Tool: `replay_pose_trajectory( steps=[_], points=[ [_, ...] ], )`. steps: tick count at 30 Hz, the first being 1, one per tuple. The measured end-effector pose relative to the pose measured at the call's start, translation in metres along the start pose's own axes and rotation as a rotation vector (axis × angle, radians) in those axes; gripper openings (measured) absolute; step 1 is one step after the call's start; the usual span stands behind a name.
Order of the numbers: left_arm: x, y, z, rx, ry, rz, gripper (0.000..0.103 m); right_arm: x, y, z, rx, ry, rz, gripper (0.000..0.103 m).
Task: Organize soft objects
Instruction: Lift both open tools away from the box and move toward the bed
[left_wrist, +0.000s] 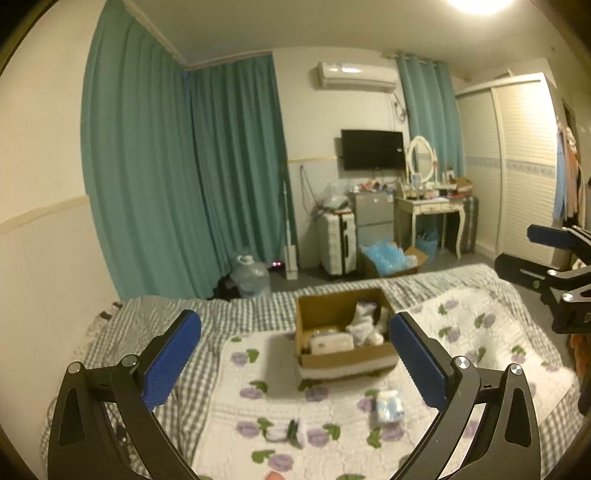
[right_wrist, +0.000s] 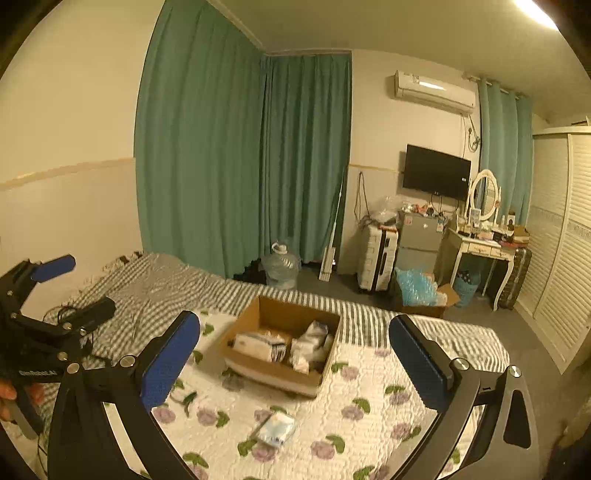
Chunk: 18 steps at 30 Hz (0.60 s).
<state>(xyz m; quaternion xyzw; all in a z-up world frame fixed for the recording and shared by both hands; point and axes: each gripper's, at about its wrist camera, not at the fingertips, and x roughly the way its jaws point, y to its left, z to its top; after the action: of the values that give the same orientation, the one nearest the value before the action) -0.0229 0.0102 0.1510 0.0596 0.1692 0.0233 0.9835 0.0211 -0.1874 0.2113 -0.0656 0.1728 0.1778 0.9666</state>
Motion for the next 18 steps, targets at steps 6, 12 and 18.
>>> replay_pose_trajectory(
  steps=[6,12,18],
  points=[
    [0.01,-0.006,-0.04,0.008,0.068,-0.004,0.103,0.01,0.0,-0.045,0.029,0.048,0.014,0.103],
    [0.041,-0.014,-0.088,-0.039,0.165,-0.02,0.103,0.034,0.005,-0.092,0.011,0.101,-0.003,0.103],
    [0.085,-0.013,-0.129,-0.088,0.26,0.015,0.103,0.07,0.008,-0.134,0.015,0.158,-0.011,0.103]
  ],
)
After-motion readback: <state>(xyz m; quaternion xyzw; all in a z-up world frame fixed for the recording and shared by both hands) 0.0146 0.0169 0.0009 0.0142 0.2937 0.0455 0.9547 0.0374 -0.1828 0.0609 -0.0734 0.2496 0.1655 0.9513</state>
